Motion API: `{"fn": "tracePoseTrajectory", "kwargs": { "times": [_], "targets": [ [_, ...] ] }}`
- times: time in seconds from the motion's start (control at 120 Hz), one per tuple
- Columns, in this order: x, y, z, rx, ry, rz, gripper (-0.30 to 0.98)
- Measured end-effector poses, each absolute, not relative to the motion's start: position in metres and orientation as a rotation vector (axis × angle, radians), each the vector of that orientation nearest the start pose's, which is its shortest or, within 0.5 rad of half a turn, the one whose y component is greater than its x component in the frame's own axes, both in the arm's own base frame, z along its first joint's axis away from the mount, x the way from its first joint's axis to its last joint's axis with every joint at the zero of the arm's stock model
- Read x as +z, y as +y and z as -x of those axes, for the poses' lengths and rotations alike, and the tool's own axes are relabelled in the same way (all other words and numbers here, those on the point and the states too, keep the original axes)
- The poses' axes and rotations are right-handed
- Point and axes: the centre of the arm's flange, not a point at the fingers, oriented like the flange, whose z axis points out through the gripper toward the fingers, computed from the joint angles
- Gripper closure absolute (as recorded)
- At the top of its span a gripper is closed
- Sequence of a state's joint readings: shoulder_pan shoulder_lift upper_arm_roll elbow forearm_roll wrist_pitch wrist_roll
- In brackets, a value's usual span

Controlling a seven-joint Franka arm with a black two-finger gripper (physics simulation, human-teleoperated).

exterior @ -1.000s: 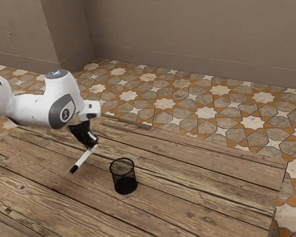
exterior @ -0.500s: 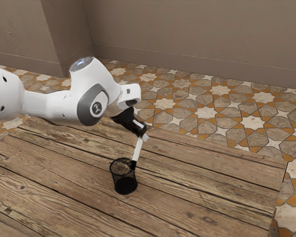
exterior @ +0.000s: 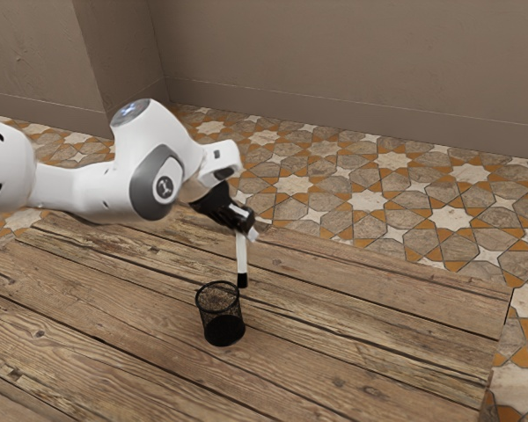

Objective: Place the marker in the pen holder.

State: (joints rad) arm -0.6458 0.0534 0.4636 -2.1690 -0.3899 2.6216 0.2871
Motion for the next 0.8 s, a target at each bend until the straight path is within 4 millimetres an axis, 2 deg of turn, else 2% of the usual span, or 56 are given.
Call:
{"fn": "tracePoseTrajectory", "kwargs": {
  "times": [0.175,0.342,0.475,0.558,0.642,0.8],
  "targets": [
    [0.406,-0.089,-0.562,-0.657,0.267,3.277,0.75],
    [0.402,-0.067,-0.561,-0.640,0.215,3.279,0.74],
    [0.385,-0.050,-0.554,-0.582,0.173,3.284,0.75],
    [0.380,-0.048,-0.551,-0.562,0.172,3.285,0.75],
    [0.372,-0.055,-0.547,-0.535,0.194,3.287,0.75],
    [0.371,-0.073,-0.544,-0.525,0.270,3.298,0.43]
  ]
}}
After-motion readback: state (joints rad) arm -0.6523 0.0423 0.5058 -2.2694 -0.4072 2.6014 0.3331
